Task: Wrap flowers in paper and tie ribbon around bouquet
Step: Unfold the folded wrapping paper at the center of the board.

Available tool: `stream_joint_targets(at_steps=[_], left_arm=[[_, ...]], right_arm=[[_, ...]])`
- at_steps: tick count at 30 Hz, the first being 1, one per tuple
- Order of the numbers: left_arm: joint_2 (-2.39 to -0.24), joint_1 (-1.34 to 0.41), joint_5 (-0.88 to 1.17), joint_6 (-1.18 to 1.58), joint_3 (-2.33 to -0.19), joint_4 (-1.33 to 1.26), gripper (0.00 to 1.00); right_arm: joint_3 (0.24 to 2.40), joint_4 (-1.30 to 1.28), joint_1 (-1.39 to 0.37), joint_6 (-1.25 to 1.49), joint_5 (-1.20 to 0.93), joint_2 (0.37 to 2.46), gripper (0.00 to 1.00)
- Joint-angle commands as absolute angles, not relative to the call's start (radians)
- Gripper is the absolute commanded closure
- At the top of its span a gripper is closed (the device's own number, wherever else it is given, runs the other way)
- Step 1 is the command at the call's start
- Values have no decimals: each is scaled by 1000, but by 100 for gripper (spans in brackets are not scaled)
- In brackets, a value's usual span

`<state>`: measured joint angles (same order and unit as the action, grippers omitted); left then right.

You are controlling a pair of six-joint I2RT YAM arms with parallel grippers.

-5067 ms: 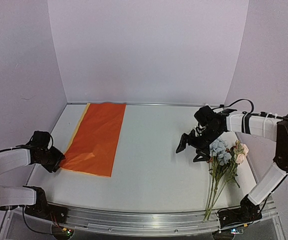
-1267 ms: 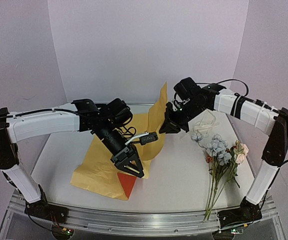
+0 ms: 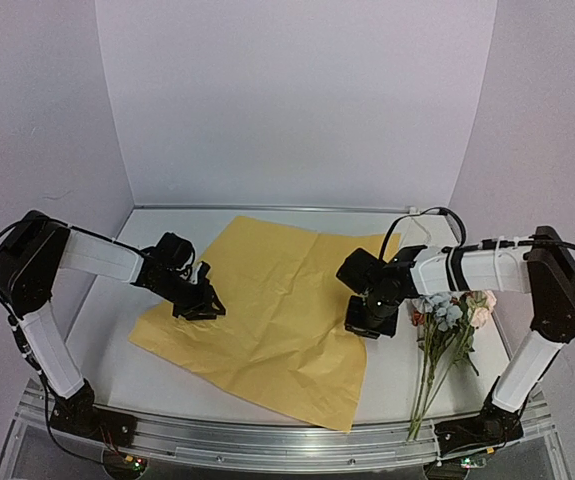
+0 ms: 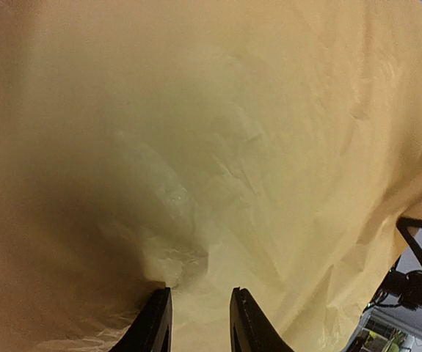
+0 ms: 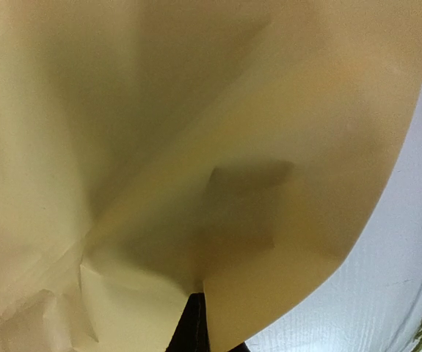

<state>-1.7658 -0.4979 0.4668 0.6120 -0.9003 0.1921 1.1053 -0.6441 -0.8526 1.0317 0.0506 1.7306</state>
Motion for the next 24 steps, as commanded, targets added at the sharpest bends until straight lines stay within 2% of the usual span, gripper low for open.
stream_joint_targets(at_steps=[1,7,12,17,20,24], left_arm=[[-1832,-461,418,598,-981,188,72],[-1895,-385,379,535,-1055,221,72],[-1906,-361,366,485,-1104,237,69],[-1915,-359,365,444,-1168,264,65],[-1927,-357,359,421,-1213,293,64],[-1896,-358,383,425,-1241,286,61]], right_arm=[[1085,-549,-894,1155,113,1781,95],[1058,-546,-910,1140,69,1749,80],[1004,-563,-913,1094,13,1667,59],[1039,-698,-905,920,-48,1573,51],[1144,-789,-838,826,-166,1590,49],[1366,-837,-693,784,-384,1742,57]])
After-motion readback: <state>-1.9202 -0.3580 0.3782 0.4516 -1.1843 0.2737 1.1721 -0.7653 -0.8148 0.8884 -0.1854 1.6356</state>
